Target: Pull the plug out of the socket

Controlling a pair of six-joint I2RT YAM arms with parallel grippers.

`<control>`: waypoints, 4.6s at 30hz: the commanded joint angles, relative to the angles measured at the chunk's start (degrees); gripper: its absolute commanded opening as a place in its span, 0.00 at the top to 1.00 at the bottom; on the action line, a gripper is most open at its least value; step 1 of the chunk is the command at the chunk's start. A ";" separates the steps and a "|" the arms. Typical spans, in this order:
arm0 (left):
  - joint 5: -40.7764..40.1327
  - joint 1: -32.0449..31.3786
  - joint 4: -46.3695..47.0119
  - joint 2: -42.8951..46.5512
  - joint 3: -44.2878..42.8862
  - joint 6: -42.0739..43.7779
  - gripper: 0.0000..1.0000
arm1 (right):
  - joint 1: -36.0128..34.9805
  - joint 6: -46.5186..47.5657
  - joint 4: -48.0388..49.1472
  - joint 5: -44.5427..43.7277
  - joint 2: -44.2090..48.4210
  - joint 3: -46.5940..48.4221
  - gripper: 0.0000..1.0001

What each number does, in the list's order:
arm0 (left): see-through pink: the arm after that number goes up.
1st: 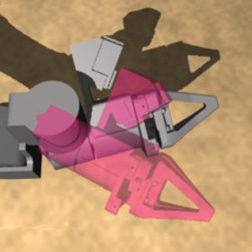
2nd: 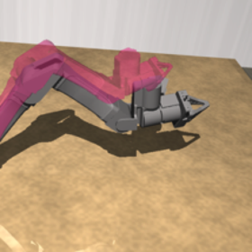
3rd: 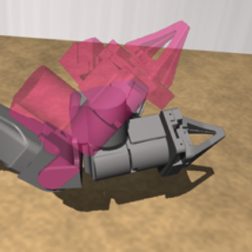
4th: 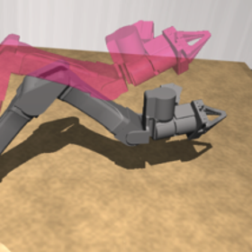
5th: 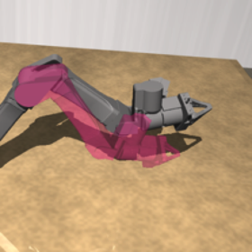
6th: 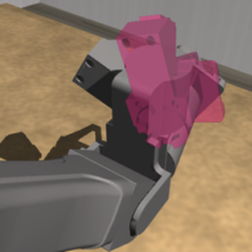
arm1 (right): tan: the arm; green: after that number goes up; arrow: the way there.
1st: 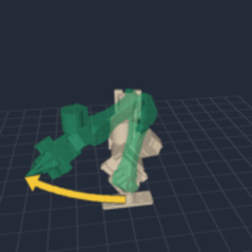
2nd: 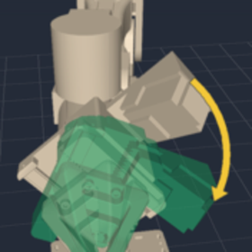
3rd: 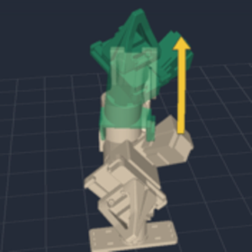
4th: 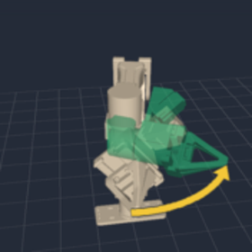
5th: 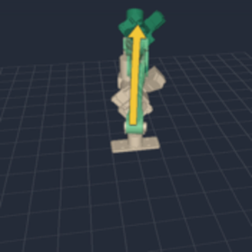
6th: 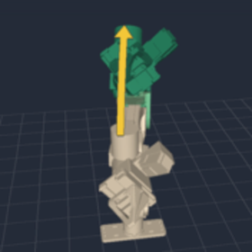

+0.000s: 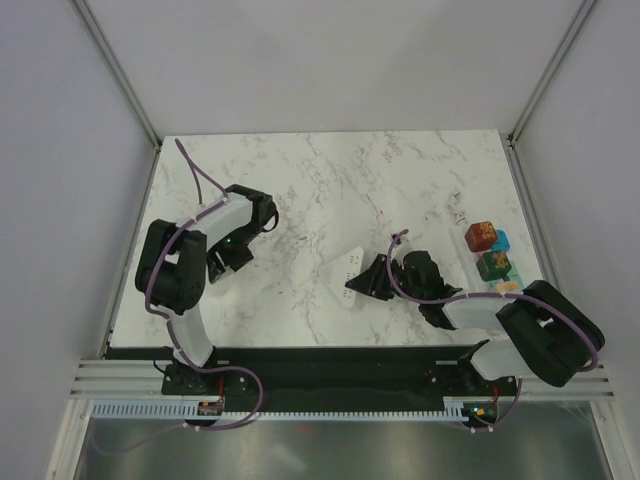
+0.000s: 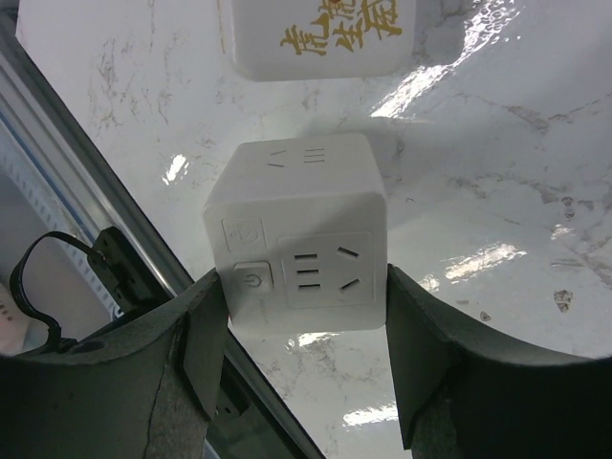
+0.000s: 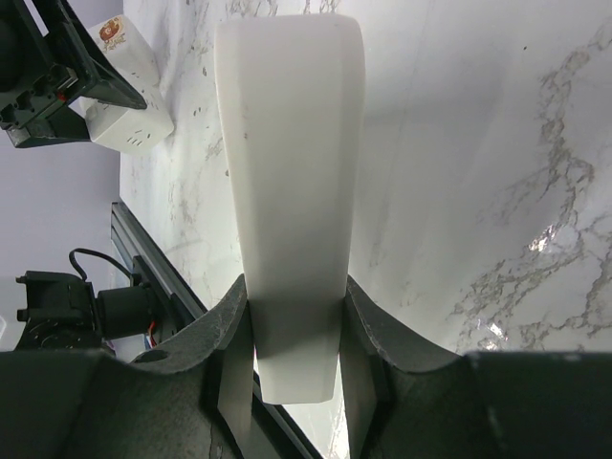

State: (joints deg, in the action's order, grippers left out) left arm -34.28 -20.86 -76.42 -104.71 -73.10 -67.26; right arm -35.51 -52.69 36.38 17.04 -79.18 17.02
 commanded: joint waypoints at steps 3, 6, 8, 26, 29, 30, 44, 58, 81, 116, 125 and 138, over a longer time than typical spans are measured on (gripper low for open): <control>-4.12 0.38 -11.64 -1.64 -0.99 -3.93 0.73 | 0.35 1.80 -6.32 -3.41 -0.28 -1.99 1.00; -4.30 0.38 -11.64 -1.64 -1.17 -3.93 0.60 | 0.35 1.97 -6.23 -3.33 -0.36 -1.90 1.00; -4.39 0.38 -11.56 -1.12 -1.17 -4.10 0.50 | 0.35 1.97 -6.15 -3.41 -0.45 -1.81 1.00; -1.14 0.30 -8.30 3.36 -2.31 1.26 0.10 | 0.35 2.32 -5.88 -2.62 -1.68 -0.84 1.00; 0.09 0.21 -8.13 5.30 -2.92 2.49 0.09 | 0.35 2.41 -5.97 -2.71 -1.68 -0.49 1.00; 0.44 0.12 -7.87 6.95 -3.10 3.36 0.08 | 0.35 2.41 -6.06 -2.62 -1.68 -0.41 1.00; 16.50 0.12 7.94 29.17 -0.47 19.18 0.00 | 0.96 -0.13 -3.44 -2.10 -5.72 7.15 1.00; 45.70 0.12 31.06 45.62 9.10 37.20 0.00 | 10.98 -0.58 5.63 -2.36 -36.38 44.13 1.00; 56.60 0.12 42.41 52.67 18.70 40.54 0.00 | 15.64 -3.66 -10.70 -4.46 -68.66 90.30 0.43; 65.75 0.03 40.91 49.52 19.93 44.50 0.00 | 32.69 36.24 -67.31 -37.59 -11.27 56.64 0.02; 69.79 -0.14 41.62 47.05 19.13 43.45 0.00 | 38.40 38.01 -74.53 -45.60 -9.94 53.74 0.02; 69.53 -0.76 41.71 49.77 20.54 42.74 0.00 | 40.87 41.53 -73.03 -34.02 -14.51 52.51 0.02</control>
State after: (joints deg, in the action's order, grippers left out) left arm 33.56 -21.39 -35.86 -56.62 -51.83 -25.52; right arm 4.84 -12.14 -36.88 -21.04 -93.12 69.73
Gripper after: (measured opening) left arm 0.995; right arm 0.982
